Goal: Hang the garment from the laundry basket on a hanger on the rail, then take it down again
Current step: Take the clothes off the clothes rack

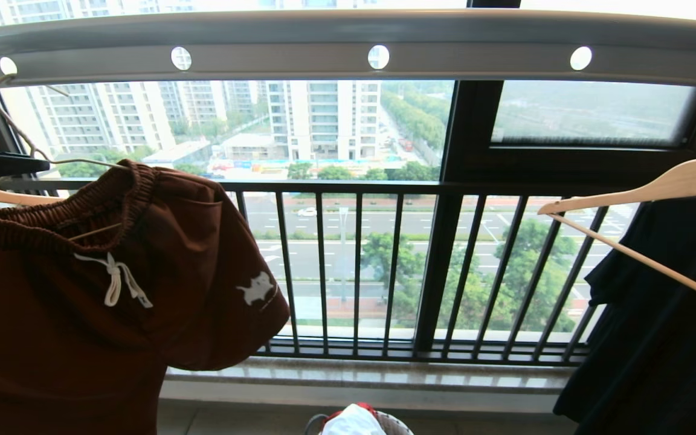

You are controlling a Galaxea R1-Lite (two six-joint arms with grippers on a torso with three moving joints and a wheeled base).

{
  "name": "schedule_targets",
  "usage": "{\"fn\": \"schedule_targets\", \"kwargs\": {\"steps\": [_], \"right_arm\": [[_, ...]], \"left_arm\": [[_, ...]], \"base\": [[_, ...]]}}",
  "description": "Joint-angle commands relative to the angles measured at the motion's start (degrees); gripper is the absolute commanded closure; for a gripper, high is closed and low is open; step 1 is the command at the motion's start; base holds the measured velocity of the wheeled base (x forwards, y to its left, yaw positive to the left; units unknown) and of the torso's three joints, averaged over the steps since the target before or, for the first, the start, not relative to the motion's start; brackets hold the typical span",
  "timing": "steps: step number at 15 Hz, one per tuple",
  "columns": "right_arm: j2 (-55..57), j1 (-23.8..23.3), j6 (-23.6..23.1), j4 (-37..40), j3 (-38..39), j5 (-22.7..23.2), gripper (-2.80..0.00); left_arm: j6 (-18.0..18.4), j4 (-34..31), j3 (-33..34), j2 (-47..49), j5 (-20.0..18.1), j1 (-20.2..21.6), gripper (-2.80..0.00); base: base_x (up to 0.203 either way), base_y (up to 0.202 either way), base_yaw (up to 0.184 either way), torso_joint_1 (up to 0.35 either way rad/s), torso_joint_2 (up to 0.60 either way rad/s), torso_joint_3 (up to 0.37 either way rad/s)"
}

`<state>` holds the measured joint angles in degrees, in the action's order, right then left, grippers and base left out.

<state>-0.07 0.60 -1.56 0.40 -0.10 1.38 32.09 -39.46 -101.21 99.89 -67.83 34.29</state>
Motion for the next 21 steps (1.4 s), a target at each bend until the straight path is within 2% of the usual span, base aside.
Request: {"fn": "schedule_targets", "kwargs": {"steps": [1, 3, 4, 9, 13, 21], "right_arm": [[0.1, 0.0, 0.0, 0.0, 0.0, 0.0, 0.0], [0.1, 0.0, 0.0, 0.0, 0.0, 0.0, 0.0], [0.1, 0.0, 0.0, 0.0, 0.0, 0.0, 0.0], [0.1, 0.0, 0.0, -0.1, 0.0, 0.0, 0.0], [0.1, 0.0, 0.0, 0.0, 0.0, 0.0, 0.0], [0.1, 0.0, 0.0, 0.0, 0.0, 0.0, 0.0]], "left_arm": [[0.2, -0.1, 0.1, 0.6, -0.1, -1.4, -2.8], [0.2, 0.0, -0.4, 1.5, 0.2, -1.6, -2.8], [0.2, 0.1, -0.7, 1.9, 0.6, -1.6, 0.0], [-0.2, 0.0, -1.4, 2.1, 0.5, -1.5, 0.0], [-2.2, 0.1, -2.3, 2.1, 0.4, -1.5, 0.0], [-2.6, -0.1, -0.8, 0.7, 1.0, -1.1, 0.0]], "base": [[0.0, 0.0, 0.0, 0.0, 0.0, 0.0], [0.0, 0.0, 0.0, 0.0, 0.0, 0.0], [0.0, 0.0, 0.0, 0.0, 0.0, 0.0], [0.0, 0.0, 0.0, 0.0, 0.0, 0.0], [0.0, 0.0, 0.0, 0.0, 0.0, 0.0], [0.0, 0.0, 0.0, 0.0, 0.0, 0.0]]}}
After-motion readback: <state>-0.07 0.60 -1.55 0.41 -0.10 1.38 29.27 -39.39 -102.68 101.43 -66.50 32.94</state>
